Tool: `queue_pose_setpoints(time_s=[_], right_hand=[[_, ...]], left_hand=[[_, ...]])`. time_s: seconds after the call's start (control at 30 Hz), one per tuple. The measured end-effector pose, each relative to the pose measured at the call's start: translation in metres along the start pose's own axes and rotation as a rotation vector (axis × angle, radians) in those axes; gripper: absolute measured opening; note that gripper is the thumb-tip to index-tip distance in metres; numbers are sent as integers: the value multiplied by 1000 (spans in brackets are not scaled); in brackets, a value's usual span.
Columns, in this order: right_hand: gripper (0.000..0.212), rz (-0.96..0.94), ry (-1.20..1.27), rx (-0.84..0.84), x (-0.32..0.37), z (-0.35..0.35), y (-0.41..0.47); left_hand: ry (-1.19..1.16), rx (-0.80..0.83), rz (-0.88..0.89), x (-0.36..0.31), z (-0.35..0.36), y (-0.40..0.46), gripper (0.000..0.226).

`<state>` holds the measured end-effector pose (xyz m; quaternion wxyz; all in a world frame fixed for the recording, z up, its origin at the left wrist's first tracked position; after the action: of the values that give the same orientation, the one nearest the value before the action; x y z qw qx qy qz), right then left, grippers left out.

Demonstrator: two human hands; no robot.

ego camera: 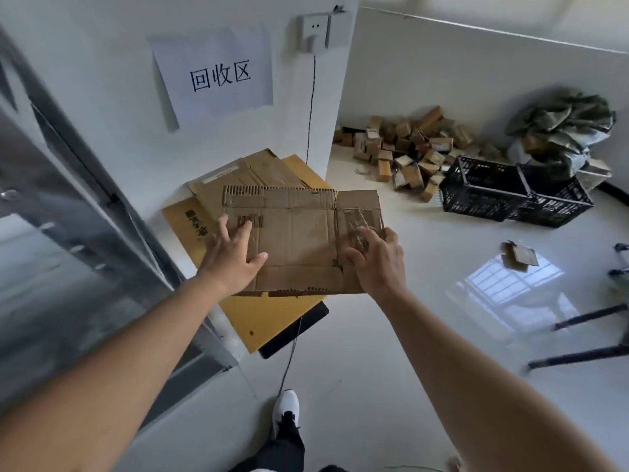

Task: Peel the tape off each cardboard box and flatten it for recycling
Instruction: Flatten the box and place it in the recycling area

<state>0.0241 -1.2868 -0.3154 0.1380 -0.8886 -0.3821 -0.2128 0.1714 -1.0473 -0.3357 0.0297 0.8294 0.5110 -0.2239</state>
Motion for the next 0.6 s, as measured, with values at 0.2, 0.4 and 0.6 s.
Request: queue_pose_setpoints(time_s=[0.2, 0.4, 0.6], right_hand=[[66, -50, -56, 109, 30, 27, 103], [79, -165, -111, 243, 53, 71, 200], [78, -306, -139, 369, 76, 129, 300]], left_hand=[[-20, 32, -104, 13, 3, 88, 78], [-63, 43, -250, 30, 9, 157, 75], [-133, 1, -414, 51, 29, 220, 74]])
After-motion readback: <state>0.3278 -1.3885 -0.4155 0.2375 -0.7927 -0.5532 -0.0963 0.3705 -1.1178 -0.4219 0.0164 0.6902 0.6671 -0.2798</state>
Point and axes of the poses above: each hand's wrist, its own y-axis towards the middle knuckle, its own z-axis out of the palm, x = y × z, the point moved 1 cm from there along y, towards the middle knuckle, and after that the axes turned 1 degree about z, right-handed, at the moved point
